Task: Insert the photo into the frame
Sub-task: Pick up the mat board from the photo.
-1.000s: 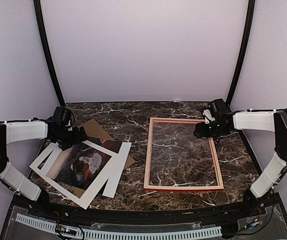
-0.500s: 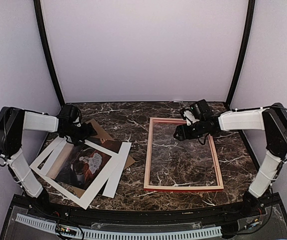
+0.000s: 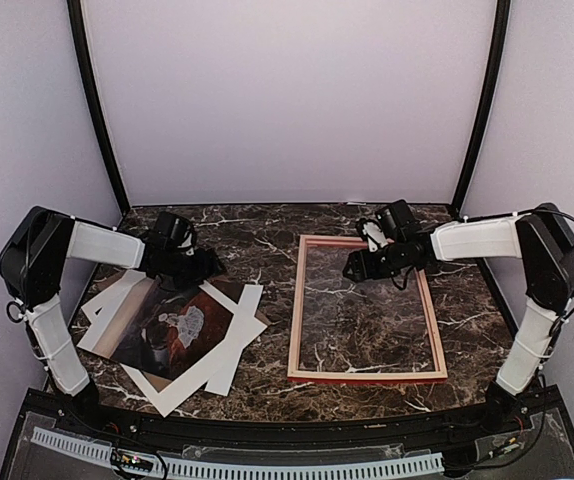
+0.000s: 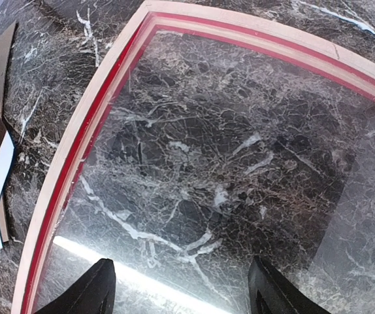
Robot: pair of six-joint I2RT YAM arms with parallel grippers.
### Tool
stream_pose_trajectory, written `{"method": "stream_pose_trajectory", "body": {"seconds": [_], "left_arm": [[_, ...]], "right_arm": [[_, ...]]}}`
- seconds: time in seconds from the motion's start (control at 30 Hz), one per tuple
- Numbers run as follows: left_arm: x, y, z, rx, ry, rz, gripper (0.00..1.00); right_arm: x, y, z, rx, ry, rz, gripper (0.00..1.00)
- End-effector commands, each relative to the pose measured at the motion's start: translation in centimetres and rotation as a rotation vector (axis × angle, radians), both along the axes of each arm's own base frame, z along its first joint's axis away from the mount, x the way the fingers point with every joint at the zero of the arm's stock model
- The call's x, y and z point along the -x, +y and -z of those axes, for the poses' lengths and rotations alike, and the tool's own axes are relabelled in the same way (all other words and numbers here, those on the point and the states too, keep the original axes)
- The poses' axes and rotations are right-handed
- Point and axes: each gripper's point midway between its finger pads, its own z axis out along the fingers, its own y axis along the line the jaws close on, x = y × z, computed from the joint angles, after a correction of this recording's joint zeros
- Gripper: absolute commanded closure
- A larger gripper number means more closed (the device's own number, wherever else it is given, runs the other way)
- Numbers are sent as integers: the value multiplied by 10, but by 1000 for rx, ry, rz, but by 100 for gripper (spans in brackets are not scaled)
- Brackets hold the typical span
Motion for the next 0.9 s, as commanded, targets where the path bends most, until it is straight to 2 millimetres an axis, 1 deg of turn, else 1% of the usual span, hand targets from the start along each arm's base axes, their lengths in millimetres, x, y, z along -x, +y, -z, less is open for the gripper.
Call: {"method": "stream_pose_trajectory", "body": {"seconds": [0.0,0.07,0.17,0.23,0.33,0.43,0.5,0.57,0.6,0.63,0.67,0.7,0.73,0.83,0.87], "left_arm": [[29,-24,19,5,91,92,23],[35,-36,18,12,92,147,25],[43,-53,16,29,87,226,28],[46,-65,10,57,69,278,30],[50,-87,-3,119,24,369,32],[49,-95,-13,122,-10,416,32],[45,-90,-17,87,-29,396,30],[40,-76,-23,19,-54,347,28],[38,-64,-19,-44,-46,304,28],[36,-58,-24,-76,-60,281,27],[34,-43,-20,-151,-48,234,26],[37,-34,-21,-191,-36,213,25],[32,-20,-21,-257,-47,165,24],[35,9,-30,-372,-61,78,22],[35,13,-33,-382,-68,63,21]], "right_arm": [[-6,11,-13,-35,-24,-12,29],[-5,16,-17,-56,-24,-27,29],[-3,31,-24,-100,-27,-60,29],[1,44,-27,-128,-24,-91,29],[10,67,-29,-152,-22,-143,29],[21,88,-28,-167,-13,-191,29],[30,102,-26,-173,-6,-222,29],[40,113,-23,-175,4,-250,29],[44,118,-22,-178,8,-259,29],[49,123,-20,-179,13,-271,29],[54,128,-19,-182,18,-281,29],[58,132,-18,-184,23,-293,29],[63,138,-16,-186,27,-306,29],[80,154,-14,-190,42,-353,30],[86,160,-13,-191,48,-371,30]]}}
